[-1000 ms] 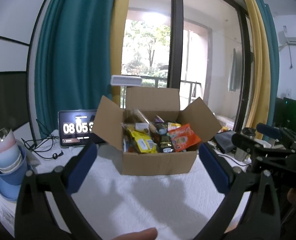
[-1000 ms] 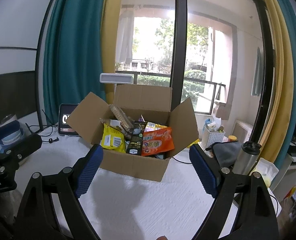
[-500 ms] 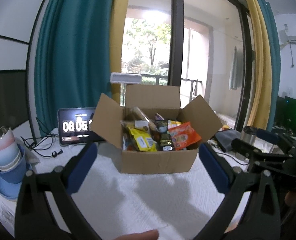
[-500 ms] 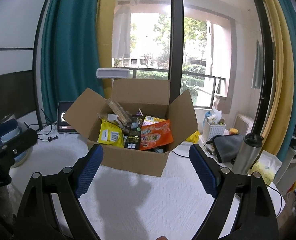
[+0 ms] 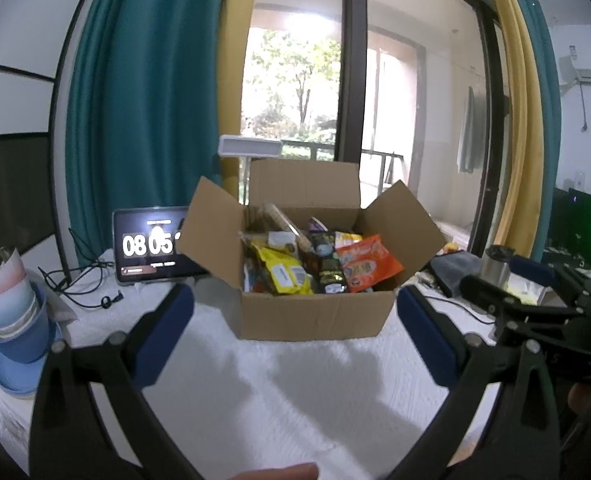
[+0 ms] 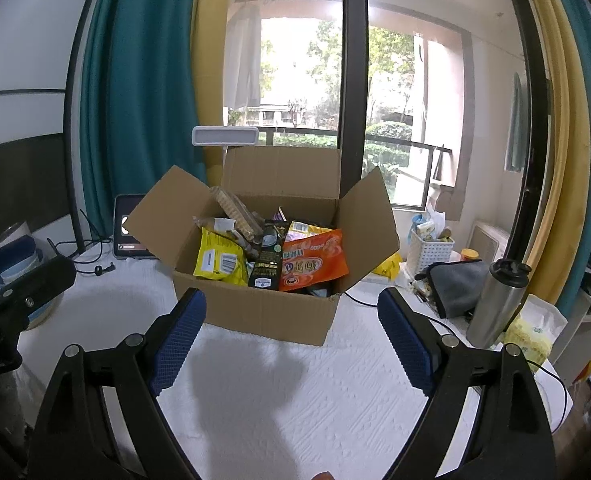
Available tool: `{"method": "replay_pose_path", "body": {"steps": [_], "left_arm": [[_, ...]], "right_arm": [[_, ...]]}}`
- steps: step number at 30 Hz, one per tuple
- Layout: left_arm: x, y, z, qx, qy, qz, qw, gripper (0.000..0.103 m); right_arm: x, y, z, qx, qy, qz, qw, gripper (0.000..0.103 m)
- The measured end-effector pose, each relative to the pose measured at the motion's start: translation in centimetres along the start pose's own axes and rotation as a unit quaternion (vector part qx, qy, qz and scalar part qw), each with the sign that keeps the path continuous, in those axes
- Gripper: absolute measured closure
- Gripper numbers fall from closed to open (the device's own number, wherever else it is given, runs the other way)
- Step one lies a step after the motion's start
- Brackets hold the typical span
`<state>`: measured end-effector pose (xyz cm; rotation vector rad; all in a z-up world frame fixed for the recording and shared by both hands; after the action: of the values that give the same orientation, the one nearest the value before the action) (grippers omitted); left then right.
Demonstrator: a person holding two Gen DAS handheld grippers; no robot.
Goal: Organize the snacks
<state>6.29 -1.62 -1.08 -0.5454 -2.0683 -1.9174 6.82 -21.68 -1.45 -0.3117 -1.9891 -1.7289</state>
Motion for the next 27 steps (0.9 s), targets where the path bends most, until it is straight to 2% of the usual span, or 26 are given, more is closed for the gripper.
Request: {"method": "replay_pose_path", "body": {"steps": [27], "left_arm": [[-0.15, -0.19, 0.02, -0.002, -0.011, 0.005, 0.9999, 0.001]], "right_arm": [[-0.37, -0.24, 0.28, 0.004, 0.002, 0.007, 1.0, 0.013]]}}
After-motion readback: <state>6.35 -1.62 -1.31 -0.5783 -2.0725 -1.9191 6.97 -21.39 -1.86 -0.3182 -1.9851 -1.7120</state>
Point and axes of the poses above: each gripper's, at about its wrist camera, not at the fingertips, and x roughly against the way its jaws point, z to its left, y to its top, the point moved 5 cm from there along -x, roughly the way its jaws point, and after that the axes turned 13 degrees about z, right-handed, at the moved point
